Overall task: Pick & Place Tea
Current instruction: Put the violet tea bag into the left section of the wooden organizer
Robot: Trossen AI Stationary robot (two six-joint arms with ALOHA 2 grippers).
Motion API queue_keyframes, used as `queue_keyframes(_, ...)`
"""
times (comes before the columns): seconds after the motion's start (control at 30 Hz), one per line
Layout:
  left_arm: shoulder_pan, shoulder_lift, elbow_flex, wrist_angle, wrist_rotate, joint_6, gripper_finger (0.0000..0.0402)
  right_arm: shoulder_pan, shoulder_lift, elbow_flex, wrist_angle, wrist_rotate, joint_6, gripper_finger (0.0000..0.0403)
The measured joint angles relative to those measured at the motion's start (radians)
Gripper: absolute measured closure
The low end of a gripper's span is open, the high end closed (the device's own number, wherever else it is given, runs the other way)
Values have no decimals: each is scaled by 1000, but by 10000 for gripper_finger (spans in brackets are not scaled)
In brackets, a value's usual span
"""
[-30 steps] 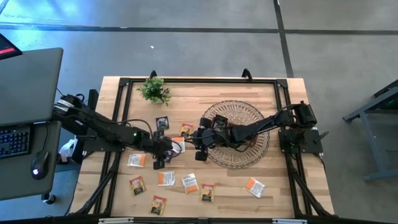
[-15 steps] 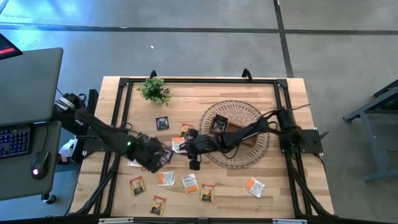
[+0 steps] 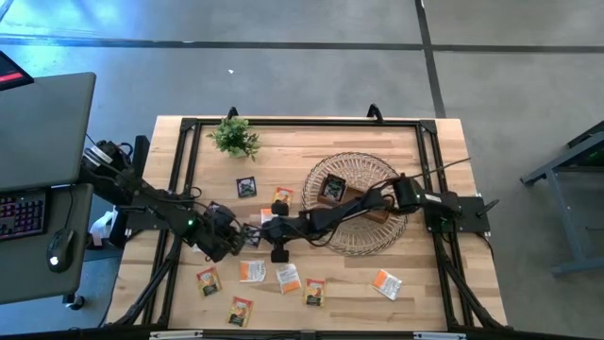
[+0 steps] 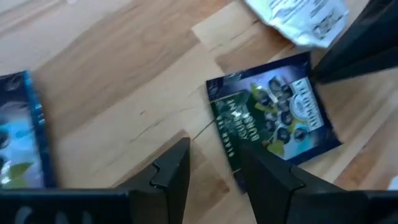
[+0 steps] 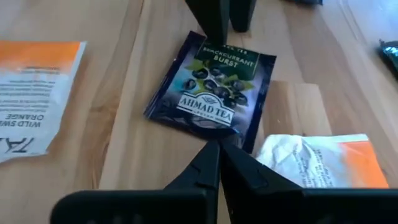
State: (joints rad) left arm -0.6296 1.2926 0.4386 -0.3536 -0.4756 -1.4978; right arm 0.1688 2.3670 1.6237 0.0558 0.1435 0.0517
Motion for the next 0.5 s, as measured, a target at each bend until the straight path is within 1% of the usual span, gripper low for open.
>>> queue_keyframes(0.07,1,0,-8,34,-7,-1,263,0,2,7,-16,-4,0,399)
queue_keyframes(0.17,1,1,-9,42,1,-3,263,-3,2,5,-24,-12,14,398)
queue_keyframes(0.4,2,3,-11,100,10,-20,263,-5,6,2,38,-110,19,400)
queue_keyframes(0.5,2,4,-11,127,25,-24,263,-5,6,2,46,-114,19,401)
